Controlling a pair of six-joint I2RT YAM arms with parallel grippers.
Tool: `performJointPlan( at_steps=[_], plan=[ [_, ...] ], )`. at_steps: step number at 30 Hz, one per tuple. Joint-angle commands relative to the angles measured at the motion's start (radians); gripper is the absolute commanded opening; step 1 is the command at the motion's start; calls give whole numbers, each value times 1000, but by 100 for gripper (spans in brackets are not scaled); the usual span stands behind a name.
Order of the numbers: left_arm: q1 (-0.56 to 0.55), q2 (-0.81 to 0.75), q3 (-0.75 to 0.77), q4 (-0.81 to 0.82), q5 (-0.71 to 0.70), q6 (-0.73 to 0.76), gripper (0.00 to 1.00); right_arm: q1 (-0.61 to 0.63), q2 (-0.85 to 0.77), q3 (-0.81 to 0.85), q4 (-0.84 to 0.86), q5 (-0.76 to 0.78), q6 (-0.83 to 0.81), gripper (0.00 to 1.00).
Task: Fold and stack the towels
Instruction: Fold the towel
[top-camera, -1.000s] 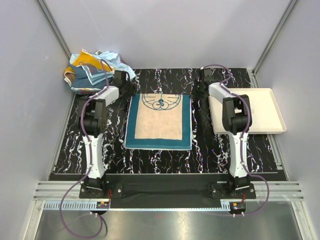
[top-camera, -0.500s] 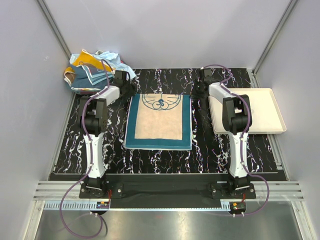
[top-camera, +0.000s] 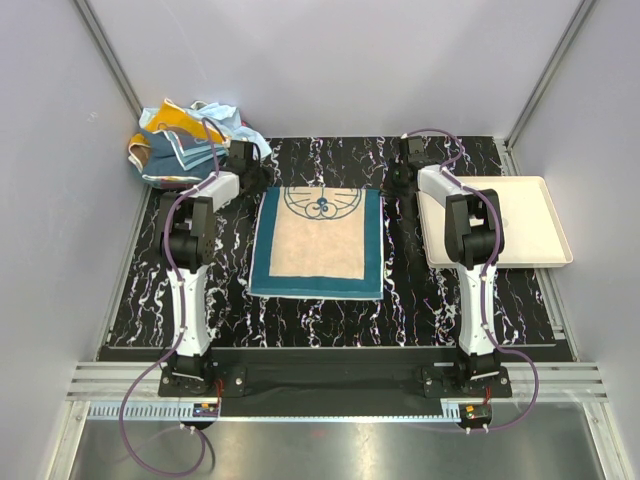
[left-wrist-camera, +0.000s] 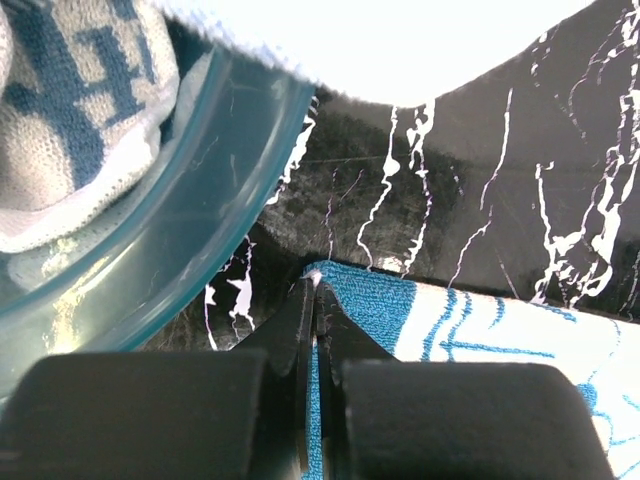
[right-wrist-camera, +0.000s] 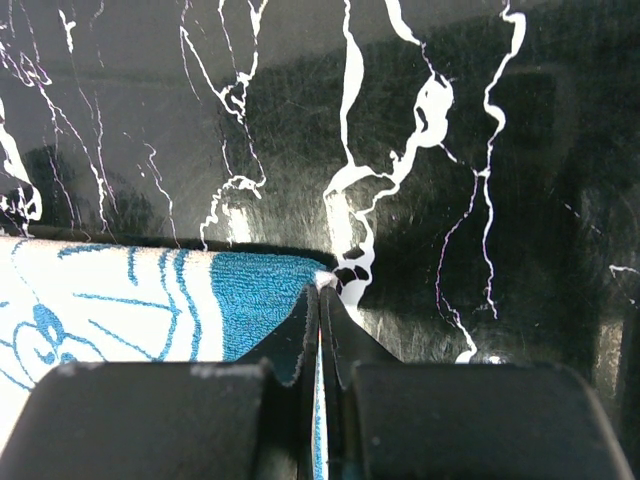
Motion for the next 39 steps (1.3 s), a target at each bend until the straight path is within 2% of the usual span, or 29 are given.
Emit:
performJointPlan(
  at_steps=[1,8,15,22,29,39],
  plan=[
    [5,-30,0,107,0,12,0,-11,-40,1,54,-1,-11,2],
    [-1,-135,-120,268,24,26,0,-14,-72,-11,74,2,-13,1],
    [-6,-227,-201,360,15,15,0,-13,-172,-92,130,7,-16,0],
    [-7,-287,-244,361,-6,-1,0,-13,-259,-158,155,-5,3,0],
    [-7,-385,-388,397,-20,-60,0,-13,-392,-325,224,-50,43,0],
    [-37,-551,-552,253,-146,-164,0,-8,-620,-612,253,-87,109,0]
  ],
)
